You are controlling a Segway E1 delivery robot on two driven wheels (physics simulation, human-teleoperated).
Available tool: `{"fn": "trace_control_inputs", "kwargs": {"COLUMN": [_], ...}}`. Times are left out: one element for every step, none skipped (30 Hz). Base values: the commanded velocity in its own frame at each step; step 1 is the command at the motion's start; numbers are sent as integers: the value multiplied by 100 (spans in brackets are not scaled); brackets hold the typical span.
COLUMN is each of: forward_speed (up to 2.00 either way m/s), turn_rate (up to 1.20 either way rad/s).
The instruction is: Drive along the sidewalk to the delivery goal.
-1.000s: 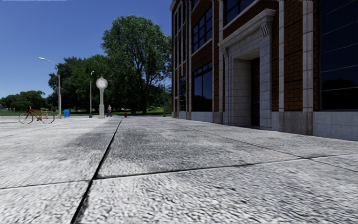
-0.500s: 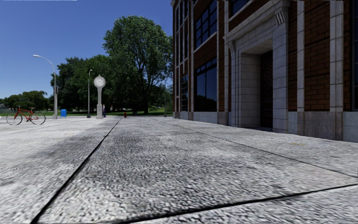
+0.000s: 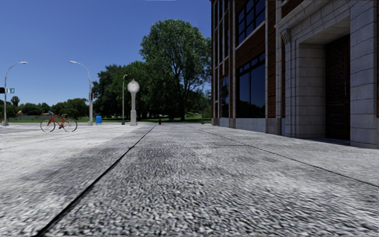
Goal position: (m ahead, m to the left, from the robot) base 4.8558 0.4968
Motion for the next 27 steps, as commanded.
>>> {"fn": "trace_control_inputs", "kwargs": {"forward_speed": [200,200,200,200,200,200,200,200,200,200,200,200,200,200,200,200,200,200,200,200,200,200,200,200,200,200,200], "turn_rate": [5,0,0,0,0,0,0,0,0,0,0,0,0,0,0,0,2,17,17,30,37,39,39,40,40,40,40]}}
